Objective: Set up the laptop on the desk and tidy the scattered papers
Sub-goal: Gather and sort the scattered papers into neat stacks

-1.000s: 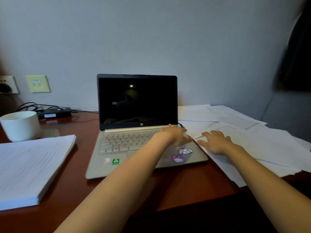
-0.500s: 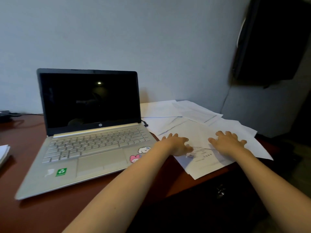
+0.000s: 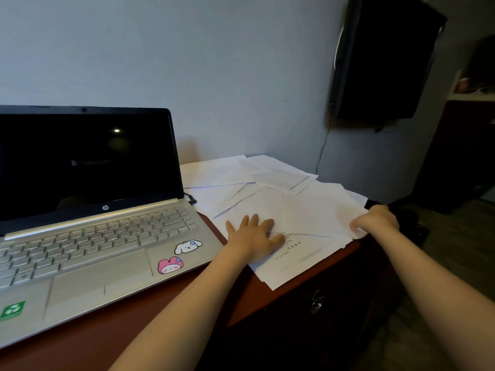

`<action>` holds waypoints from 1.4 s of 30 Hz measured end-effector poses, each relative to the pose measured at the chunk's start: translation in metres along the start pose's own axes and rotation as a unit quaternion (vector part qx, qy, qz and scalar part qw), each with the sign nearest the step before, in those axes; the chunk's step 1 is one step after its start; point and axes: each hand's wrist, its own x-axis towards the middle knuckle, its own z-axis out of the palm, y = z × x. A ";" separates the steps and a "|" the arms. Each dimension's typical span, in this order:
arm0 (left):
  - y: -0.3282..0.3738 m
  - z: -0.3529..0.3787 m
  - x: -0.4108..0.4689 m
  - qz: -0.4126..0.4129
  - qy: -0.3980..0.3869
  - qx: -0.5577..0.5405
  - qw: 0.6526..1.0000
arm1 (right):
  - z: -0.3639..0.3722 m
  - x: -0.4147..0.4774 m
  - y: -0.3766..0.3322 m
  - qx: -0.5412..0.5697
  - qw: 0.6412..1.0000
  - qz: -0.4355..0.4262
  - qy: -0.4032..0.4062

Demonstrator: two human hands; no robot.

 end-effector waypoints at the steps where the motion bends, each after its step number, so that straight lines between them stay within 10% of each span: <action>1: 0.000 0.001 -0.001 0.002 0.013 -0.006 1.000 | 0.001 0.003 -0.002 0.048 0.999 -0.004 -0.009; 9: 0.001 0.002 -0.004 0.016 0.111 -0.025 0.993 | 0.007 -0.015 -0.022 0.270 0.954 -0.003 -0.127; 17: 0.001 -0.003 -0.002 0.061 0.140 0.025 0.988 | 0.020 -0.029 -0.044 0.191 0.956 -0.057 -0.216; 37: 0.004 -0.004 -0.008 0.061 0.150 0.006 0.987 | 0.021 -0.020 -0.039 0.233 0.965 -0.049 -0.106; 42: 0.006 -0.007 -0.008 0.065 0.150 0.029 0.986 | 0.001 -0.033 -0.040 0.282 0.892 -0.092 -0.340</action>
